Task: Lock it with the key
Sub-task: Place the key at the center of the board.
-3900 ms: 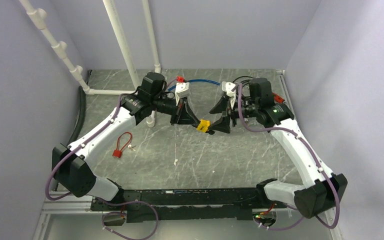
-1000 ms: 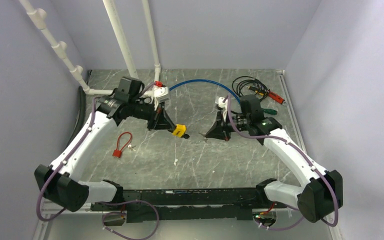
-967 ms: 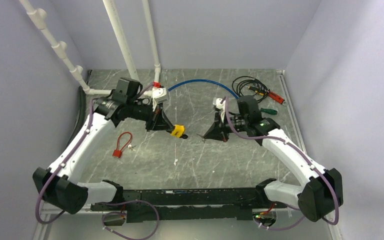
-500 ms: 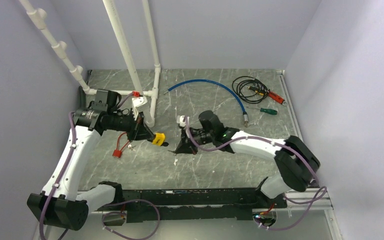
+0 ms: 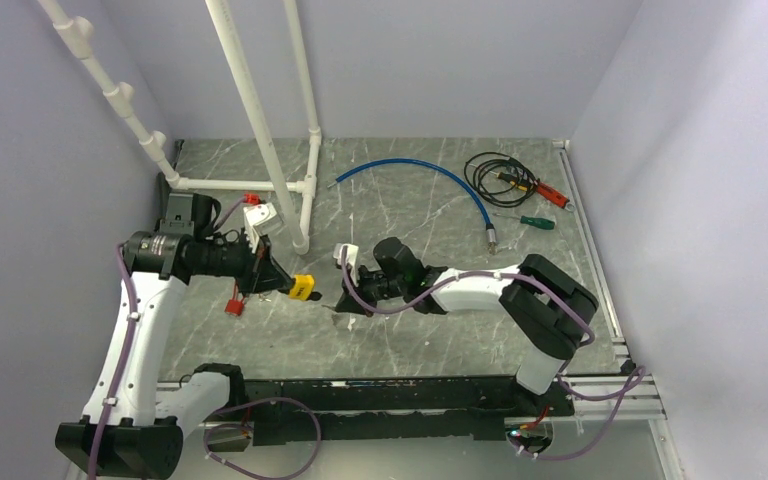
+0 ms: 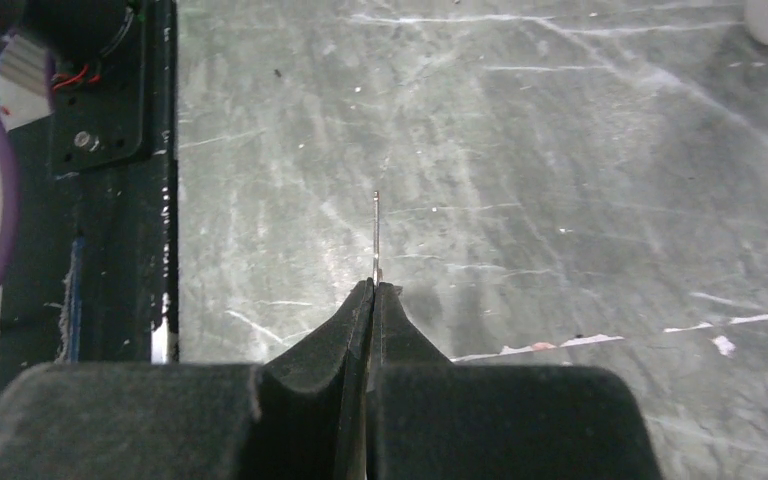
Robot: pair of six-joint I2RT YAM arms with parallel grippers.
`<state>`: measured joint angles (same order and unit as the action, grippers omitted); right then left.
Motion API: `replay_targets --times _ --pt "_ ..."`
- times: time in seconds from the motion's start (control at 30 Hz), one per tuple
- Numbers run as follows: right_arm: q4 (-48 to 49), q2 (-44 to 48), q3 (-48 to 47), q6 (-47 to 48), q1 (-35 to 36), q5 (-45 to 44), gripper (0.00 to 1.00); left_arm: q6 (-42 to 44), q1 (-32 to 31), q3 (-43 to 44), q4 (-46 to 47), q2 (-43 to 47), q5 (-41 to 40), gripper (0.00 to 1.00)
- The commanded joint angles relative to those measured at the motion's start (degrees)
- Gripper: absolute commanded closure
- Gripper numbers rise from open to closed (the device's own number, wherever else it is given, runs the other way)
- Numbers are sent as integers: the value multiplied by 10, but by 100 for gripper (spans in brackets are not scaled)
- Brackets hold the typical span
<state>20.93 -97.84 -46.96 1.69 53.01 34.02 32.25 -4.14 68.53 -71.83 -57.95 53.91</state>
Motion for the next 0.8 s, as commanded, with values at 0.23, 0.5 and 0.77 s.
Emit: replay_targets --times 0.23,0.5,0.77 --pt "35 -3 25 36 -56 -23 100 52 4 -20 3 -4 -1 100" --pt "58 -36 -7 21 -56 0 75 40 2 -24 23 -26 13 100" --pt "-1 46 -7 37 -91 4 28 46 -1 45 -49 -98 75 100"
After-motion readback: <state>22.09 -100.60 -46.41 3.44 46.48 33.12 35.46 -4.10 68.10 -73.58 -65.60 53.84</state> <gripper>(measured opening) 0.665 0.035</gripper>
